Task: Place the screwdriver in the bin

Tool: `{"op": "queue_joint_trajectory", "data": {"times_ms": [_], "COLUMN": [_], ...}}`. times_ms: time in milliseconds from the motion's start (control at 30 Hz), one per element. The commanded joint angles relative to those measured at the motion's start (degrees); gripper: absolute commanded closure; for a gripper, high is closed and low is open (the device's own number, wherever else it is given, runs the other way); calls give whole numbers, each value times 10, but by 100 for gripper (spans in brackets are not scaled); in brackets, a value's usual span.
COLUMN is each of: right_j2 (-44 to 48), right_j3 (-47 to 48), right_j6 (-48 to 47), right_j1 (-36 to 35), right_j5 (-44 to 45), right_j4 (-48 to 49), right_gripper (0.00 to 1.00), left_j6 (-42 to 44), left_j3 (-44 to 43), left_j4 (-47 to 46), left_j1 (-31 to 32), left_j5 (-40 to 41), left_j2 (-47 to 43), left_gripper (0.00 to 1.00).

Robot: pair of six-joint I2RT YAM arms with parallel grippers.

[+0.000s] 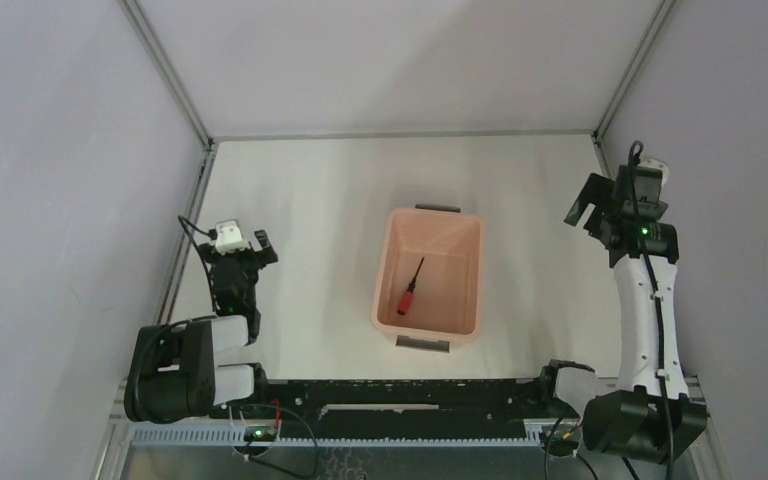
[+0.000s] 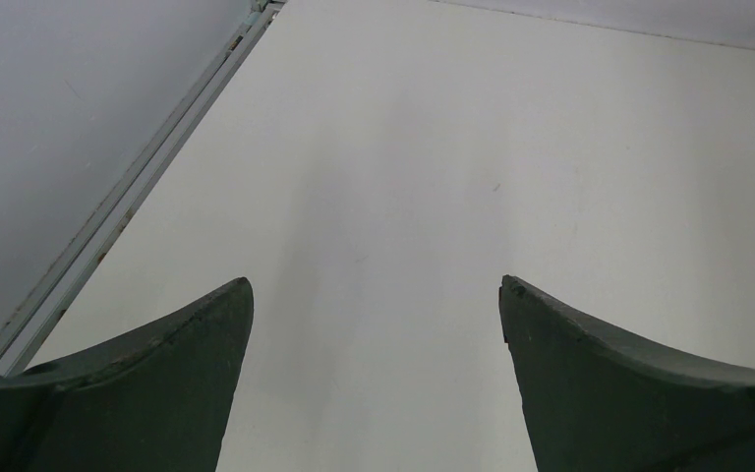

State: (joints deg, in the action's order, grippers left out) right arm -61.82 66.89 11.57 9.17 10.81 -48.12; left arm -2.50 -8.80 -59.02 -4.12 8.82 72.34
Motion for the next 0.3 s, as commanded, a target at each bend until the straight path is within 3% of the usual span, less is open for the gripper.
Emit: {"op": "queue_joint_trajectory", "data": {"times_ms": [0, 267], "right_j2": [17, 42], "right_j3": [-2, -15], "right_j6": [-25, -9], "right_j1": [34, 36], "right_j5": [-61, -65], "right_j4": [43, 75], "right_gripper": [0, 0], "left_j6": [11, 11], "left_j3": [-21, -21], "left_j4": [-17, -17], "left_j1": [3, 3], "left_j5": [0, 1], "left_j2": [-3, -4], "left_gripper": [0, 0]}}
